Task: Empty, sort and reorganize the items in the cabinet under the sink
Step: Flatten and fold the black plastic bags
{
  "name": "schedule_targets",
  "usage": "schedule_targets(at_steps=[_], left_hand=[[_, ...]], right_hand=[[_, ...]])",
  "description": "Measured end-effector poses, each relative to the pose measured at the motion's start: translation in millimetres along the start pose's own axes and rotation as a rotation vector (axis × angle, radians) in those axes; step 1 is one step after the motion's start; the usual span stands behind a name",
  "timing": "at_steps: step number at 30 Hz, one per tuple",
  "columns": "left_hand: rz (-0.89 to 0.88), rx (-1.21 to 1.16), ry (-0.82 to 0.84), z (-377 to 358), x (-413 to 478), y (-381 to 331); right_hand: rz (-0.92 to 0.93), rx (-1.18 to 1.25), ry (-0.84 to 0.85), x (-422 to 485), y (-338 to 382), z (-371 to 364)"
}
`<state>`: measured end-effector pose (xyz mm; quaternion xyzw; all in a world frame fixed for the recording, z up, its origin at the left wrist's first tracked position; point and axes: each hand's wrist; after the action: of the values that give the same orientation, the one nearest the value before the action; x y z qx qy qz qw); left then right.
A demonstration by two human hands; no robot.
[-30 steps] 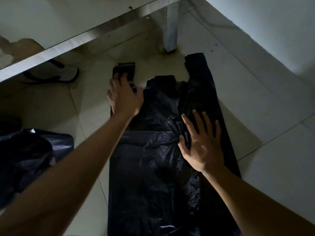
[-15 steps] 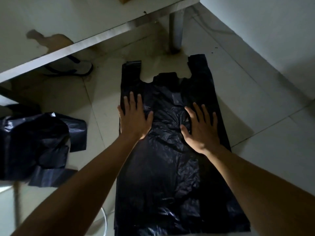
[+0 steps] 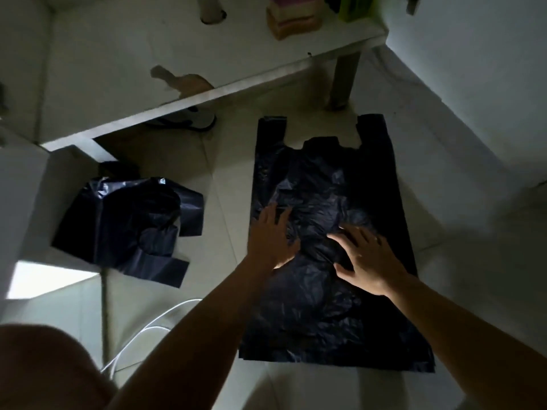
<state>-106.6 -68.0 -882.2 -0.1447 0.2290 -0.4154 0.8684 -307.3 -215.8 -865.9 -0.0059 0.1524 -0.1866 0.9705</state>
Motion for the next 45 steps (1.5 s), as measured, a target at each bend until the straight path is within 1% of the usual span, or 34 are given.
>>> schedule_targets(at_steps=[2, 3, 4, 6, 7, 9, 11, 13, 15, 16, 18, 20, 22, 25, 27, 30, 32, 33, 34, 36, 38, 39, 42, 43, 45], left_hand=[[0.005, -0.042, 0.132, 18.5, 2.7, 2.8], [0.015, -0.065, 0.17, 33.8, 5.0, 6.0], [0.035, -0.064, 0.169, 51.8, 5.6, 10.8], [0.088, -0.036, 0.049, 96.4, 2.8, 31.9], [0.128, -0.032, -0.021, 117.4, -0.4, 42.7], [0.272, -0.056, -0.117, 154.4, -9.4, 76.0], [0.446, -0.055, -0.192, 182.2, -25.3, 113.5], [0.642, -0.082, -0.243, 193.0, -45.4, 147.2], [0.797, -0.152, -0.227, 187.9, -59.3, 166.5], [0.833, -0.18, -0.229, 181.8, -63.4, 174.2], [0.848, -0.189, -0.275, 168.9, -67.3, 187.0], [0.813, -0.124, -0.319, 159.4, -68.3, 192.2], [0.771, -0.039, -0.352, 154.8, -67.9, 193.6], [0.745, -0.012, -0.38, 155.5, -65.2, 189.5], [0.733, -0.059, -0.431, 163.5, -62.5, 180.6], [0.622, -0.1, -0.628, 185.4, -64.1, 162.7], [0.503, -0.222, -0.734, 209.8, -64.2, 149.4], [0.457, -0.312, -0.751, 223.2, -63.4, 143.1], [0.435, -0.405, -0.738, 239.6, -61.7, 135.8], [0.402, -0.518, -0.653, 278.1, -59.7, 113.9], [0.329, -0.524, -0.518, 311.3, -59.2, 90.6], [0.265, -0.518, -0.454, 325.8, -58.6, 78.7], [0.113, -0.535, -0.325, 360.5, -65.6, 44.8], [0.052, -0.536, -0.295, 375.1, -68.6, 24.6], [-0.021, -0.541, -0.25, 397.3, -75.3, -2.8]], right_hand=[[0.007, -0.022, 0.1, 6.6, 3.7, 12.9], [0.013, -0.045, 0.146, 13.3, 4.8, 22.6], [0.022, -0.07, 0.187, 21.0, 6.5, 33.1], [0.059, -0.105, 0.259, 40.0, 14.6, 59.5], [0.071, -0.085, 0.281, 48.4, 19.8, 71.2], [0.105, -0.022, 0.282, 65.4, 38.0, 95.0], [0.133, 0.036, 0.235, 84.1, 66.5, 114.8], [0.14, 0.092, 0.259, 99.2, 99.0, 129.0], [0.123, 0.096, 0.329, 105.2, 122.7, 131.3], [0.109, 0.072, 0.376, 104.5, 132.1, 128.5], [0.072, 0.017, 0.447, 98.9, 148.4, 115.9], [0.023, -0.059, 0.45, 89.2, 157.8, 101.2], [-0.015, -0.146, 0.397, 83.2, 163.6, 88.8], [-0.004, -0.182, 0.333, 77.9, 164.3, 75.5], [0.01, -0.145, 0.318, 76.6, 159.6, 72.1], [0.06, -0.052, 0.366, 75.8, 147.7, 75.7], [0.088, 0.079, 0.404, 74.0, 137.8, 84.0], [0.095, 0.148, 0.41, 73.2, 133.4, 88.0], [0.101, 0.213, 0.407, 71.2, 130.0, 95.6], [0.131, 0.36, 0.351, 67.4, 124.0, 118.3], [0.168, 0.51, 0.28, 68.7, 119.8, 146.8], [0.167, 0.58, 0.232, 70.0, 115.6, 163.9], [0.117, 0.763, 0.034, 74.2, 106.2, 213.6], [0.101, 0.808, -0.064, 70.6, 97.1, 233.8], [0.062, 0.87, -0.171, 70.9, 89.8, 260.9]])
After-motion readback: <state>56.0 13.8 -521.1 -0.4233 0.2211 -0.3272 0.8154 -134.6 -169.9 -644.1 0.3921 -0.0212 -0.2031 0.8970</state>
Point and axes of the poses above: each hand's wrist, its own x-axis towards the middle knuckle, its own z-axis out of the back of the hand, y = z × x, and after that the axes turned 13 degrees about -x, right-handed
